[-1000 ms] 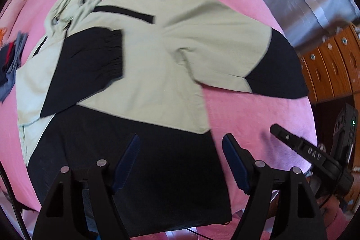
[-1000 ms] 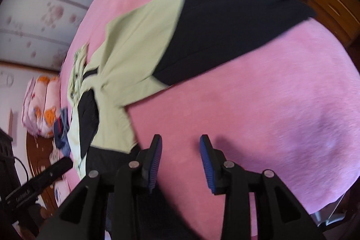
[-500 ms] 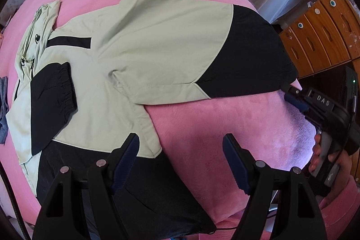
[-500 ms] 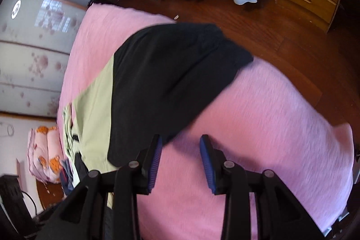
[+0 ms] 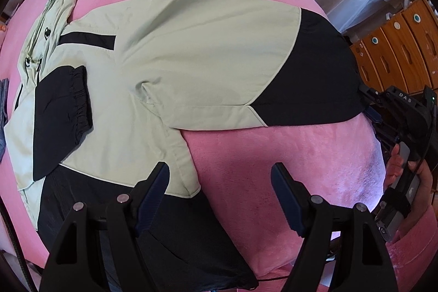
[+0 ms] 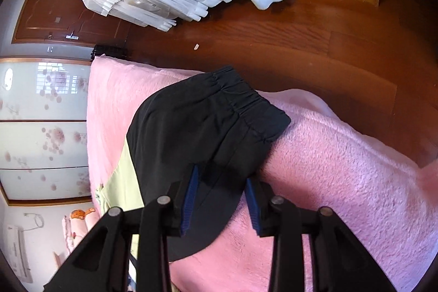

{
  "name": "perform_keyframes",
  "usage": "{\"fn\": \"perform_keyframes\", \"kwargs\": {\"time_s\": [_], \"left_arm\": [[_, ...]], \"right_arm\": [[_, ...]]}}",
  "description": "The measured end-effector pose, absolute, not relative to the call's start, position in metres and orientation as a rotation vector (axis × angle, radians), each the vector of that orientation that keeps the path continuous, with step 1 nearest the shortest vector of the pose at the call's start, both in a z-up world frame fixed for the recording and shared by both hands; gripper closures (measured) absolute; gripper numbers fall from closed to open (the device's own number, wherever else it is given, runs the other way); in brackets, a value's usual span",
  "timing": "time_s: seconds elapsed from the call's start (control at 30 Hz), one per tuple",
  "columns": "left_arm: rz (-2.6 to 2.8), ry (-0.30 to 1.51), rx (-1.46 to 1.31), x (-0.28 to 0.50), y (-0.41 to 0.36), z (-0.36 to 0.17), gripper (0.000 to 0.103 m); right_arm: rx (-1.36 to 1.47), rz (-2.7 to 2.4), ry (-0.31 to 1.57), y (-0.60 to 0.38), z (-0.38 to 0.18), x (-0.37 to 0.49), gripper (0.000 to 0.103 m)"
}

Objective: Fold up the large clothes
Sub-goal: 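Grasp the black cuff of the other sleeve with the right gripper, then lift the sleeve with the right gripper and carry it across the jacket front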

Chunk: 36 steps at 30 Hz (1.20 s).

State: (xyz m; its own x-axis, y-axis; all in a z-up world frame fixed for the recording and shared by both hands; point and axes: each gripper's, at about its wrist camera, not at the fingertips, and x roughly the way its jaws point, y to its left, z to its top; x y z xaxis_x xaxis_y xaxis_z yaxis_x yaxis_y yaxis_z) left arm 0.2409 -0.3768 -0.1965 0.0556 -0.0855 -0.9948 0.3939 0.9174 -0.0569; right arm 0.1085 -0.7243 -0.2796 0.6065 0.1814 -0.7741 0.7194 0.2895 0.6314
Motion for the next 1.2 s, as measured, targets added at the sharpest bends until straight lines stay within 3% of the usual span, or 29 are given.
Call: {"fn": "perform_keyframes", "kwargs": {"time_s": [0.17,0.2,0.67,0.93,1.2], "left_arm": [[-0.342,1.462,0.231,0.239,-0.36,-0.194,0.028],[-0.331,1.461,0.225,0.238,-0.354,-0.194,0.028],[-0.204,1.426,0.086,0.234,-0.243,-0.177,0.028],[-0.193,1.392,0.041,0.237,-0.157,-0.162,0.028],[-0.202,1.369,0.028,0.246,-0.066,-0.157,0.028]], "right_arm": [[1.243,-0.48,0.862,-0.723,-0.275,0.103,0.098],[1.238,-0.488,0.85,-0.722,-0.273,0.101,0.099],[0.892,-0.479,0.721,-0.66,-0.156,0.131,0.101],[0.623,-0.401,0.63,-0.559,-0.075,0.178,0.101],[0.454,-0.267,0.582,-0.441,-0.034,0.215,0.101]]}}
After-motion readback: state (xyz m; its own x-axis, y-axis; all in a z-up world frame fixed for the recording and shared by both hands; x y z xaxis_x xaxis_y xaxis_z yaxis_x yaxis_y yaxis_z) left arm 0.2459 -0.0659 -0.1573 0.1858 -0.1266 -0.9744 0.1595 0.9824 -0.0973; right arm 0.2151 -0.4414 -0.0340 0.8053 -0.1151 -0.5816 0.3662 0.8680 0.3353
